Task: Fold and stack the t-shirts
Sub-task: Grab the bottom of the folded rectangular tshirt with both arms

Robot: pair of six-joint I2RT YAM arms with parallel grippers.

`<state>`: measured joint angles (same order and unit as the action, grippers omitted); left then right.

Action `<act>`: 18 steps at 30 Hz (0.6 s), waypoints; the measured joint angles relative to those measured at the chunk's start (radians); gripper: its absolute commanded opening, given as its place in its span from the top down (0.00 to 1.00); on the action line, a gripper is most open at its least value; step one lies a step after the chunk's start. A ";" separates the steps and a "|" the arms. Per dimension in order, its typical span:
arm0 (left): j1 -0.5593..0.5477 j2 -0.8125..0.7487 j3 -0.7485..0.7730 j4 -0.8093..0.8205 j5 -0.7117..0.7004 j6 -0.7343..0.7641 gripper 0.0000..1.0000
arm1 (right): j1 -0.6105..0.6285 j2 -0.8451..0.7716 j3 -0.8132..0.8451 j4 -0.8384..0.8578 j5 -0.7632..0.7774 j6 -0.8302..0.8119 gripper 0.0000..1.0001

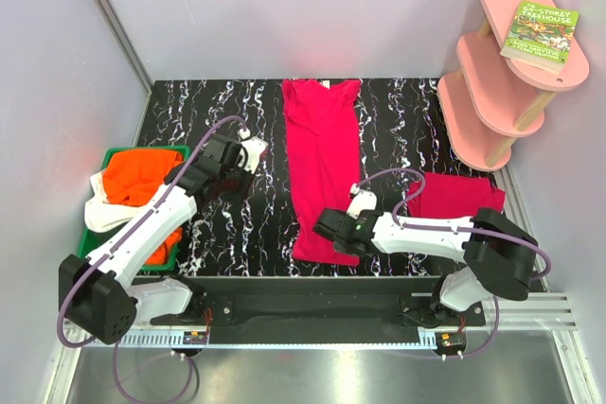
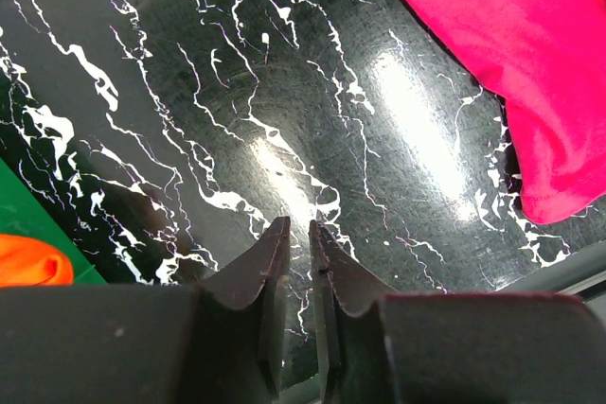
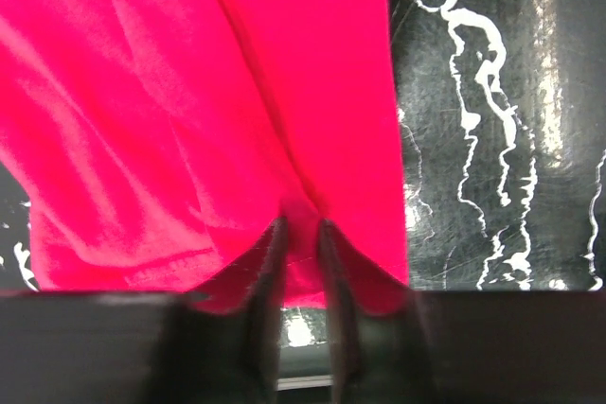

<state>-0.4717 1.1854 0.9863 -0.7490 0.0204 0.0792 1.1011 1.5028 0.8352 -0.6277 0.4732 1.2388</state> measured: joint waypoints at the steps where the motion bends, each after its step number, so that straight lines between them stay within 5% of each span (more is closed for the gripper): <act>1: 0.000 0.002 0.000 0.000 0.001 0.000 0.81 | 0.003 0.000 0.000 0.002 0.001 -0.002 0.91; 3: 0.002 0.009 0.000 0.000 0.003 0.000 0.81 | 0.008 0.000 0.001 0.005 0.005 -0.002 1.00; 18: 0.028 0.016 -0.002 0.002 0.013 0.000 0.80 | 0.061 0.086 0.129 0.047 0.008 -0.100 1.00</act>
<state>-0.4438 1.2018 0.9848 -0.7467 0.0330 0.0792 1.1625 1.5890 0.9638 -0.5812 0.4808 1.1393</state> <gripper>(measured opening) 0.192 0.011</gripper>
